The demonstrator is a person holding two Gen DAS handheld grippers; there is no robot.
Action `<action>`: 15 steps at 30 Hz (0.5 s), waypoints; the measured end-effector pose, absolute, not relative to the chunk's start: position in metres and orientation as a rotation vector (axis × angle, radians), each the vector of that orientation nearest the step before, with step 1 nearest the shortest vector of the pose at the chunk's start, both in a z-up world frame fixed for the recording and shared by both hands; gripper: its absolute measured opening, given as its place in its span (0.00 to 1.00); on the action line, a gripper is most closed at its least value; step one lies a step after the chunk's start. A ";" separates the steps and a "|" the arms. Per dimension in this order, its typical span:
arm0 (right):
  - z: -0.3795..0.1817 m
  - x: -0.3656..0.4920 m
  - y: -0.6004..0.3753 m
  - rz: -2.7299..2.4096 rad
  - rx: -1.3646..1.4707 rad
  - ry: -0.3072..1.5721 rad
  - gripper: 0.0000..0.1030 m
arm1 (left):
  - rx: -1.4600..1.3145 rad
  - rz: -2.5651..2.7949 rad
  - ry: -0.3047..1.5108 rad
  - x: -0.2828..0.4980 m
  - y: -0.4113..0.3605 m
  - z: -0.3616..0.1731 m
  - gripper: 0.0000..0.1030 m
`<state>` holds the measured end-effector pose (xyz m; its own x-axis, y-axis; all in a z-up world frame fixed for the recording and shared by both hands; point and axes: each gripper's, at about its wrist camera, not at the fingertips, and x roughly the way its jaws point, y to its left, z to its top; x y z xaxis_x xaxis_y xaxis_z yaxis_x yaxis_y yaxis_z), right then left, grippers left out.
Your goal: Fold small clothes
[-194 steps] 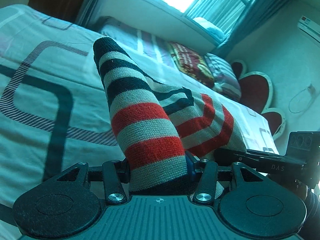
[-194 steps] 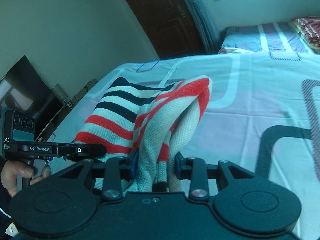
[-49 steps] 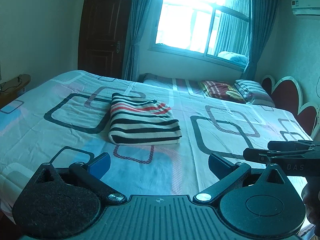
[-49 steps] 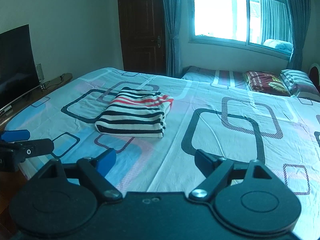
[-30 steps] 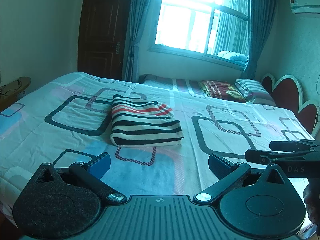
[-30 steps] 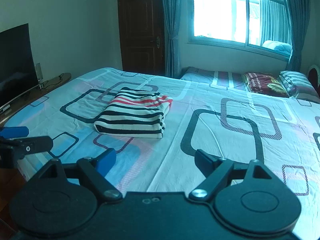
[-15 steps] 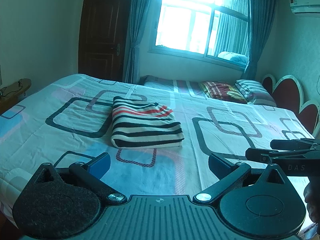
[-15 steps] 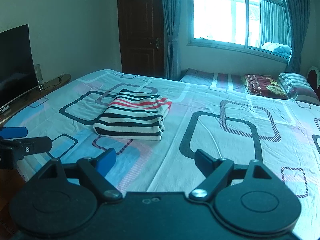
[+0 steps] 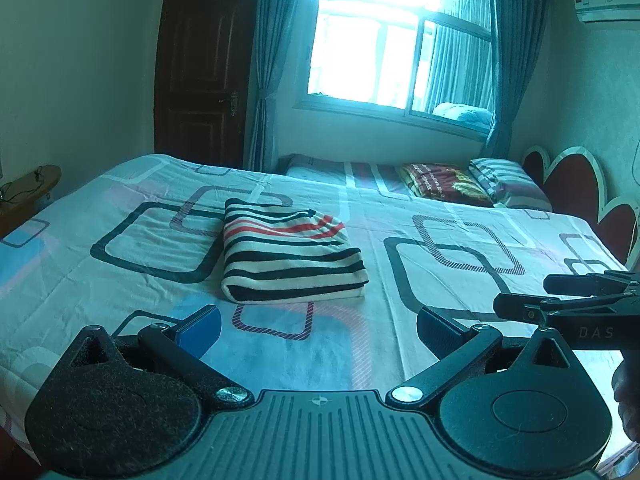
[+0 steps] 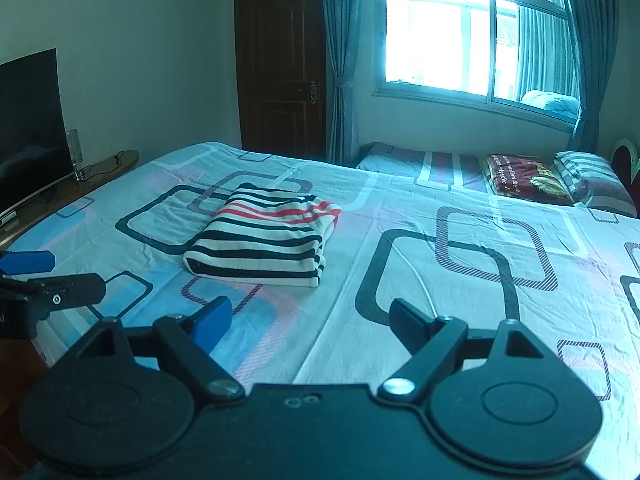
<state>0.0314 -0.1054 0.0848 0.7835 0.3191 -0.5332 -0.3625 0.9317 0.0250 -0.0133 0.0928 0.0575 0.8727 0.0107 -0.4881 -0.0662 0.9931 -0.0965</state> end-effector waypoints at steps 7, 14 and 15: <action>0.083 0.031 -0.107 0.359 -0.084 0.560 0.82 | -0.103 0.040 0.506 -0.014 0.089 0.059 1.00; 0.083 0.032 -0.107 0.354 -0.084 0.559 0.82 | -0.078 0.031 0.503 -0.011 0.086 0.061 1.00; 0.083 0.033 -0.108 0.351 -0.084 0.560 0.82 | -0.077 0.031 0.501 -0.011 0.086 0.062 1.00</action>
<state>0.0329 -0.1075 0.0826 0.7894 0.3033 -0.5338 -0.3485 0.9371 0.0170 -0.0110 0.0856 0.0620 0.8767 0.0109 -0.4808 -0.0488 0.9966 -0.0664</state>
